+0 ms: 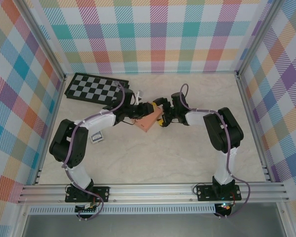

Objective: Fold the paper box

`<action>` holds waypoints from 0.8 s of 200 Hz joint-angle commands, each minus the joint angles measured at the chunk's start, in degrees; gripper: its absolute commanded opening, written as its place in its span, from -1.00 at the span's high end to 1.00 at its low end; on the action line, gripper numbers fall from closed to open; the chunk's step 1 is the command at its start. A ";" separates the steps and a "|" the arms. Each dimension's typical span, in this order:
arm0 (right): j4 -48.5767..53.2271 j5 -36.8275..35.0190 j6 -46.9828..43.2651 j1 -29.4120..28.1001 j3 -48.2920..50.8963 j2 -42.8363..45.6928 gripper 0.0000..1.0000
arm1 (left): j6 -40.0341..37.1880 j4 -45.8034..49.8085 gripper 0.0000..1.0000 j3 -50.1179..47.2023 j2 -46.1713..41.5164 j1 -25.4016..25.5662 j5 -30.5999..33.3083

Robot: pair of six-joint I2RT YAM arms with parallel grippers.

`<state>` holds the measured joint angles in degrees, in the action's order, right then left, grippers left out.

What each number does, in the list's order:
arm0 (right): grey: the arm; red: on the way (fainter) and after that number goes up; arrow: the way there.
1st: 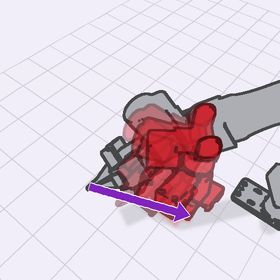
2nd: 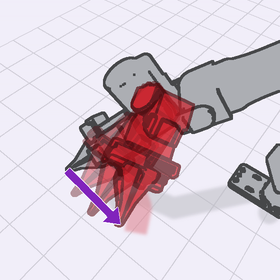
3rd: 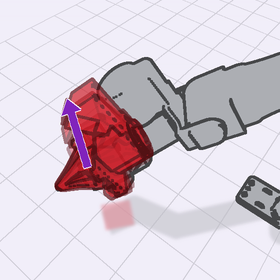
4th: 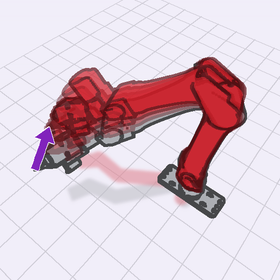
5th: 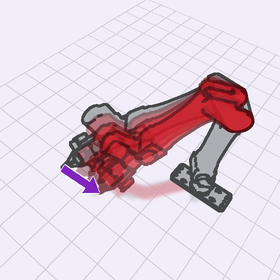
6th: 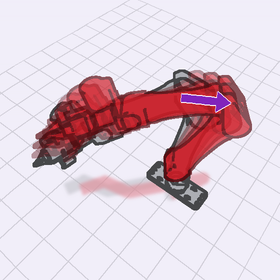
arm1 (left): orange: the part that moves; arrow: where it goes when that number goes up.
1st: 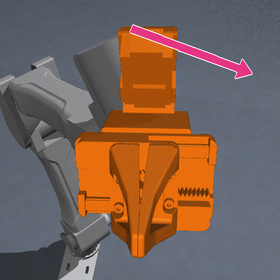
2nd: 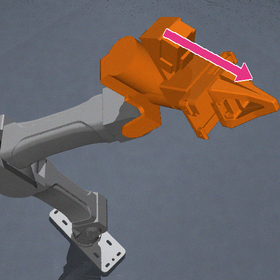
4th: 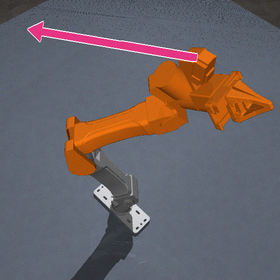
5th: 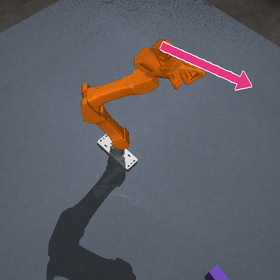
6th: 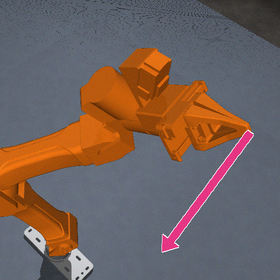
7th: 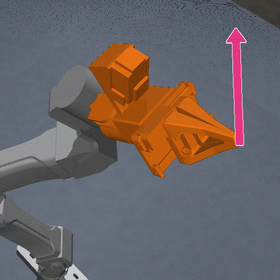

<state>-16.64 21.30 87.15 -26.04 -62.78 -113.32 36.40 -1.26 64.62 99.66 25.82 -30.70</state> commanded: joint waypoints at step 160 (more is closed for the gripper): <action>73.22 16.55 -71.93 8.83 -64.51 -26.87 -1.00 | 6.57 11.17 -0.06 -11.10 -5.03 -5.97 4.06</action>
<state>52.80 31.79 17.74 -16.97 -125.47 -138.54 37.52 14.52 52.71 96.01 18.57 -25.39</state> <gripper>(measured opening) 0.998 0.524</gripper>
